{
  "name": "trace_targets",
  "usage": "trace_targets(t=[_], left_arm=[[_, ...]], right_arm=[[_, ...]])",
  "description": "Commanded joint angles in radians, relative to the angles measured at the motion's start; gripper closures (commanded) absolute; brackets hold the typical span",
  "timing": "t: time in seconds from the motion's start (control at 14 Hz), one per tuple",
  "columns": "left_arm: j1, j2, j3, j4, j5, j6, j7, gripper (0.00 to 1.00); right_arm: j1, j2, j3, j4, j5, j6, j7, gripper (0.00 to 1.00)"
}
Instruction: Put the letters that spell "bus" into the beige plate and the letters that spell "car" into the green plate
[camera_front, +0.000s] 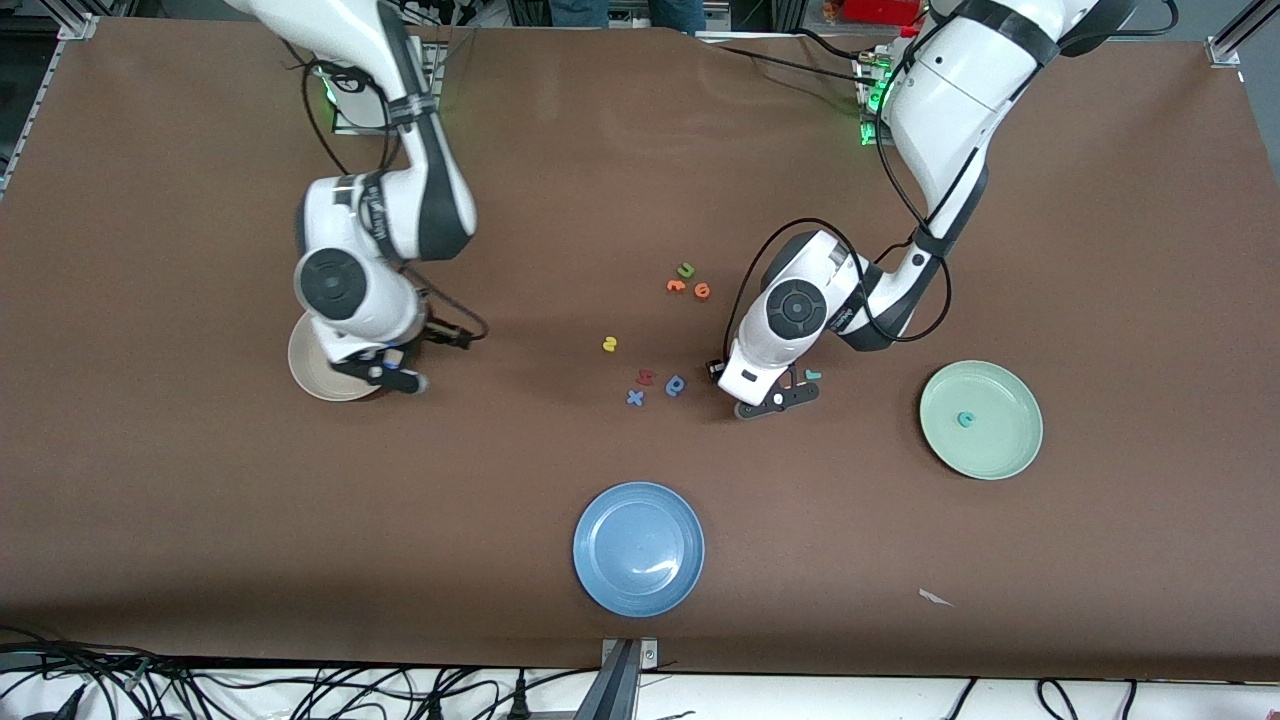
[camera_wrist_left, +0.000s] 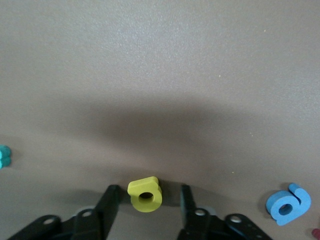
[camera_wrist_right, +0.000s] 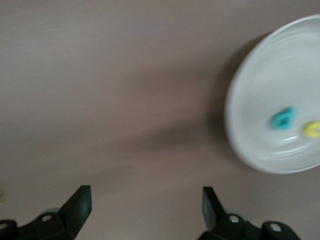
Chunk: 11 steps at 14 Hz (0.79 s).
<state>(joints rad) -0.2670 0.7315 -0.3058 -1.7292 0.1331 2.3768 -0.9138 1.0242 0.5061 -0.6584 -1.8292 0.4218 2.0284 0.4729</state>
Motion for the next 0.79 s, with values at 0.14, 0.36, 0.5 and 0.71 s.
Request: trace_targets(t=[0.14,0.36,0.5,0.71], left_arm=[[-0.011,0.013,0.008,0.025,-0.004,-0.011,-0.004,0.62],[-0.012,0.013,0.014,0.025,-0.004,-0.011,0.004,0.71],[-0.011,0.008,0.016,0.025,-0.003,-0.017,0.009,0.77],[0.017,-0.02,0.02,0.075,0.046,-0.133,0.068,0.78]], right_arm=[[0.028,0.113,0.104,0.145,0.078,0.108,0.151,0.01],[0.047,0.212,0.151,0.183,0.08,0.222,0.219,0.05],[0.047,0.252,0.204,0.208,0.092,0.278,0.338,0.18],[0.05,0.279,0.215,0.212,0.094,0.315,0.369,0.35]])
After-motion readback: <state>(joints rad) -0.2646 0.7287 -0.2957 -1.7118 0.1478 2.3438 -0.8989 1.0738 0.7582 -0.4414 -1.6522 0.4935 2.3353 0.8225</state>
